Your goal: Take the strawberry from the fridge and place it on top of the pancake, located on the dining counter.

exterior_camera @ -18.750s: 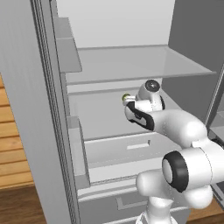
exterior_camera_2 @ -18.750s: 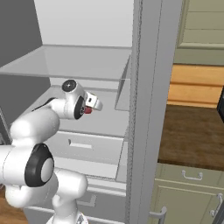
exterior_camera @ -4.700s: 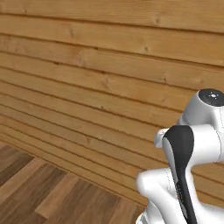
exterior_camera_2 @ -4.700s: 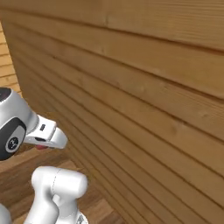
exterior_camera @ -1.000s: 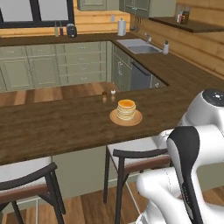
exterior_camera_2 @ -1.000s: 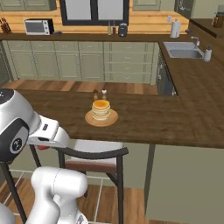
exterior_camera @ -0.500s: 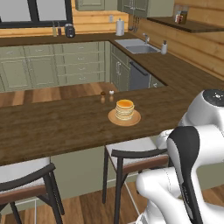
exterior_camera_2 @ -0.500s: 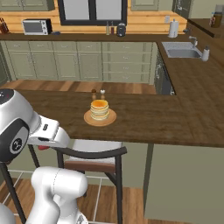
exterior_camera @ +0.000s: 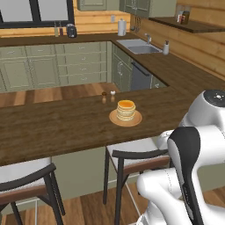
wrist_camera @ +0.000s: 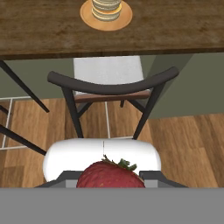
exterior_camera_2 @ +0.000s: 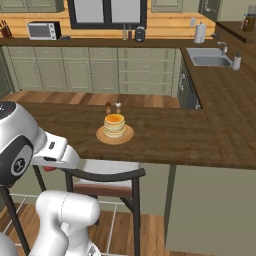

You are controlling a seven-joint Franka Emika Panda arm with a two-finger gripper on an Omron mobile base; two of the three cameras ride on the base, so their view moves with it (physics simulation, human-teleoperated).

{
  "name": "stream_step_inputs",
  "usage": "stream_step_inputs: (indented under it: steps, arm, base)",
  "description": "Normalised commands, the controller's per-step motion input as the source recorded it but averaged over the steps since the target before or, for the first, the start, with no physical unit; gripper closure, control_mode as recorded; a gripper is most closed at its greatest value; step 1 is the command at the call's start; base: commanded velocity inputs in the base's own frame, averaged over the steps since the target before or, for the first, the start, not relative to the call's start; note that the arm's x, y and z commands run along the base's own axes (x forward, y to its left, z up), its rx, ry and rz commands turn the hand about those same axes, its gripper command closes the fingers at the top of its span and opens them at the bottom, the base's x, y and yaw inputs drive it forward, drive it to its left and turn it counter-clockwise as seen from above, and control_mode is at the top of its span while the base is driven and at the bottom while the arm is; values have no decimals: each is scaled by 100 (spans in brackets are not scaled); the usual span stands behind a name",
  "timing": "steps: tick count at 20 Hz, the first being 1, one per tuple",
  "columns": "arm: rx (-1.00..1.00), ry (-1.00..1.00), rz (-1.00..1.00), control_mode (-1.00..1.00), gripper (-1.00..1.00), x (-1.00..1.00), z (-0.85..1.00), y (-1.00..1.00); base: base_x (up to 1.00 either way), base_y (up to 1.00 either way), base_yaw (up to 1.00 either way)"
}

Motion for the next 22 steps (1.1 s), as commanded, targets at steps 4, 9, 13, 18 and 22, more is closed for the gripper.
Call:
stream_step_inputs:
  steps: [4, 9, 13, 18, 22]
  arm:
    - [0, -1, 1, -100, 100, 22, 0, -3]
    - [9, 1, 1, -100, 100, 77, 27, 0]
    - [9, 6, 3, -100, 100, 100, 42, -2]
    - [9, -3, 0, -100, 100, 100, 8, 0]
    - [-9, 12, 0, -100, 100, 100, 0, 1]
  base:
    - [5, 0, 2]
    - [0, 0, 0]
    - [0, 0, 0]
    - [0, 0, 0]
    - [0, 0, 0]
